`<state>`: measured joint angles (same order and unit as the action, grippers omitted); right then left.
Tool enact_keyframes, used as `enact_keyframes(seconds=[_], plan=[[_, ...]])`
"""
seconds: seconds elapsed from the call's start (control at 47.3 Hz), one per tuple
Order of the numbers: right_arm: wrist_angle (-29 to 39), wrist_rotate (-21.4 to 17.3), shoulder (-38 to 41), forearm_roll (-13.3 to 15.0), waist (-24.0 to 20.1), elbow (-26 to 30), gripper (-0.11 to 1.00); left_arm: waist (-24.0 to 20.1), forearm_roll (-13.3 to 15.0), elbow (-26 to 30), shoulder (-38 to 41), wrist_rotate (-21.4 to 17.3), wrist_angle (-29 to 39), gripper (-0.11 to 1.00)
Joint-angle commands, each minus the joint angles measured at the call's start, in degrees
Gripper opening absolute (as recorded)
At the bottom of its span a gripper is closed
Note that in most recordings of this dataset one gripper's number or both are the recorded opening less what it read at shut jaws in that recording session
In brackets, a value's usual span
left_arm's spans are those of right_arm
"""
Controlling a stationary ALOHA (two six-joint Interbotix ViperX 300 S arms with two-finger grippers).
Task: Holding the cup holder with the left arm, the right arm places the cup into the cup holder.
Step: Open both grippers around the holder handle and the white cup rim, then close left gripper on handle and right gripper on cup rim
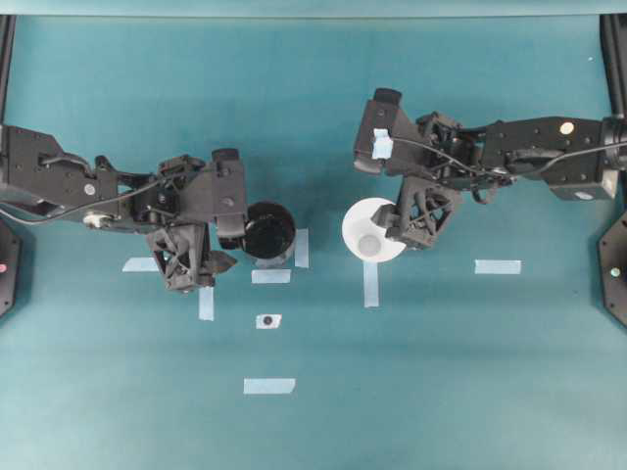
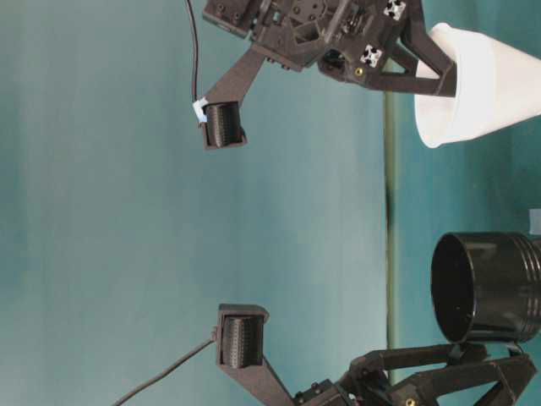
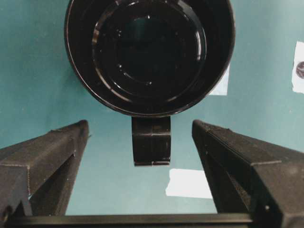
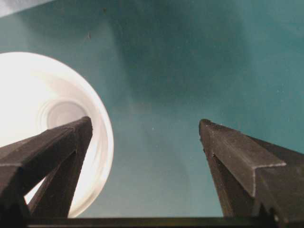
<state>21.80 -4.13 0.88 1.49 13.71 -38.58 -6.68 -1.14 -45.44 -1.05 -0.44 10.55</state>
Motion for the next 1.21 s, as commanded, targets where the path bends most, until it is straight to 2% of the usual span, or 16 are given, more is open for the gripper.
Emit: enact_keyframes(seconds=[0.0, 0.212, 0.275, 0.317, 0.423, 0.508, 0.55, 0.614, 0.656, 1.016, 1.185], plan=[[-0.2, 0.3, -0.7, 0.1, -0.1, 1.4, 0.95, -0.2, -0.1, 1.1, -0.7, 0.1, -0.3, 0.96], [0.7, 0.2, -0.6, 0.0, -0.1, 1.4, 0.94, -0.2, -0.1, 1.8, -0.6, 0.9, 1.1, 0.92], [1.4, 0.1, -0.7, -0.3, -0.1, 1.5, 0.90, -0.1, -0.1, 1.9, -0.4, 1.0, 2.2, 0.86], [1.9, -0.1, -0.6, -0.4, -0.1, 1.7, 0.86, -0.1, -0.2, 2.1, -0.4, 1.0, 2.8, 0.77], [3.5, -0.1, -0.6, -0.4, -0.3, 2.2, 0.67, 0.1, -0.1, 2.5, -0.4, 1.0, 3.9, 0.53], [4.1, -0.1, -0.6, -0.5, -0.4, 2.5, 0.43, 0.1, -0.1, 2.9, -0.4, 1.0, 4.0, 0.30], [4.1, -0.1, -0.6, -0.6, -0.5, 2.5, 0.32, 0.1, -0.1, 3.0, -0.4, 1.0, 4.0, 0.23], [4.2, -0.1, -0.6, -1.0, -0.8, 2.7, 0.19, 0.2, -0.1, 3.2, -0.4, 1.0, 4.0, 0.22], [4.3, -0.1, -0.6, -1.1, -0.9, 2.8, 0.15, 0.3, -0.1, 3.2, -0.4, 0.8, 4.0, 0.22], [4.3, -0.3, -0.9, -1.9, -1.6, 3.1, 0.12, 0.8, -0.2, 3.3, -0.7, 0.4, 3.8, 0.22], [6.4, -0.3, -1.4, -2.5, -1.6, 4.3, 0.10, 1.1, -0.1, 3.3, -1.2, 0.4, 3.6, 0.22]])
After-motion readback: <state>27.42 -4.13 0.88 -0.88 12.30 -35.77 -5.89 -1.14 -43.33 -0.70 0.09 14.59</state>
